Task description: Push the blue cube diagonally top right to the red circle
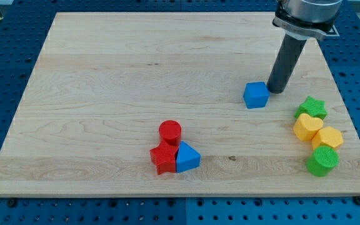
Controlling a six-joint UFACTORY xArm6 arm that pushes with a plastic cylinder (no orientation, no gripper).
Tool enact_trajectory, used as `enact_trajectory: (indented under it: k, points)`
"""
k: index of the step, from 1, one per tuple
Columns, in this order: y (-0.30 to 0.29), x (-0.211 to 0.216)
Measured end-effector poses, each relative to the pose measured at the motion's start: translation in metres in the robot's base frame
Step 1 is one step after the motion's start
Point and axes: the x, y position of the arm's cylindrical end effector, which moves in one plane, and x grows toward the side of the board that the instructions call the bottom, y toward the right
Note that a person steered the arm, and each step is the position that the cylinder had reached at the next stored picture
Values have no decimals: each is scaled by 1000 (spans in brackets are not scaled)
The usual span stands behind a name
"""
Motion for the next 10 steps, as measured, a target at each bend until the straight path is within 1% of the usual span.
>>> enact_trajectory:
  k: [2,3,5,6,7,10]
  points:
    - [-70,5]
    - [-70,5]
    - [-94,5]
    - [-95,4]
    - [-111,-17]
    - [-123,-2]
